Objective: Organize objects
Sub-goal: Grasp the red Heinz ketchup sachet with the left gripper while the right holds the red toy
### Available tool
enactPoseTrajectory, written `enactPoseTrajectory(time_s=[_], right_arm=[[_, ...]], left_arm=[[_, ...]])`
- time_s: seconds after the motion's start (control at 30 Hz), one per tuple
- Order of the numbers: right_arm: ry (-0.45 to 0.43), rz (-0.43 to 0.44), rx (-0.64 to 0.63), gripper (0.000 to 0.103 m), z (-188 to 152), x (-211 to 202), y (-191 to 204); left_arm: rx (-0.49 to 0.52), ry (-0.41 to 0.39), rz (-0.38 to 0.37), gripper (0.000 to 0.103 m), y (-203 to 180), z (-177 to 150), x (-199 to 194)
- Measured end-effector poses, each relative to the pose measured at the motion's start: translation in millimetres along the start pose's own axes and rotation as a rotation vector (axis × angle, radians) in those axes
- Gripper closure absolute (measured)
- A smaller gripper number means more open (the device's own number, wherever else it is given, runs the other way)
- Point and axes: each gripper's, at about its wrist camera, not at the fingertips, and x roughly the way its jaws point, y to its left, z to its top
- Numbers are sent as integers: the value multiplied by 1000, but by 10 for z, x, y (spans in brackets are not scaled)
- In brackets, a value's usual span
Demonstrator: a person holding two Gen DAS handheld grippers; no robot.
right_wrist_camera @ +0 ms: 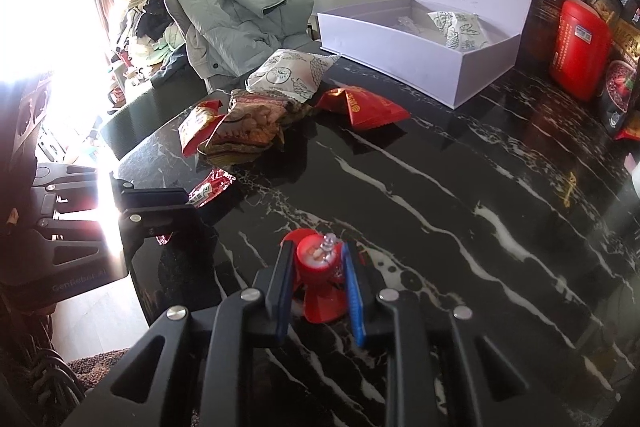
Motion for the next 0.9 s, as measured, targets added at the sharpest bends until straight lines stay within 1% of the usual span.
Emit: enactPoseTrajectory(time_s=[0.03,0.13,0.2,0.23,0.3,0.33,0.37,0.4,0.43,0.47,0.5,0.53,0.57,0.6,0.63,0.67,0.9], right_arm=[[-1,0,1,80,2,-3,-2],[4,-1,-7,80,-2,9,13],[4,0,-16,80,-3,13,37],[5,0,-20,80,-4,14,45],[5,-1,-26,80,-5,16,58],[6,-1,-28,80,-7,17,61],[5,-2,-28,80,-8,13,59],[5,-1,-29,80,-12,12,60],[5,0,-29,80,-14,13,61],[5,0,-30,80,-15,12,61],[5,1,-31,80,-15,12,60],[5,1,-30,80,-15,13,59],[5,6,-27,80,-16,12,51],[5,14,-20,80,-16,10,44],[4,18,-14,80,-17,8,40],[4,17,-11,80,-21,6,37],[3,31,-16,80,-26,-8,55]], left_arm=[[1,0,-4,90,3,2,-8],[2,-21,15,90,12,-2,-19],[-8,-14,28,89,33,-8,4],[-14,-10,32,86,41,-11,11],[-17,-7,42,79,47,-17,20],[-17,-9,55,71,50,-20,19],[-13,-13,75,60,46,-21,22],[-8,-19,95,55,48,-27,20],[-1,-25,118,46,45,-32,21],[9,-26,137,45,42,-41,32],[14,-10,134,44,50,-51,57],[2,-14,111,45,76,-60,53],[-25,2,73,48,124,-56,64],[-42,7,59,51,159,-48,62],[-45,8,69,66,174,-39,54],[-52,11,69,74,201,-29,52],[-51,29,28,80,235,-10,21]])
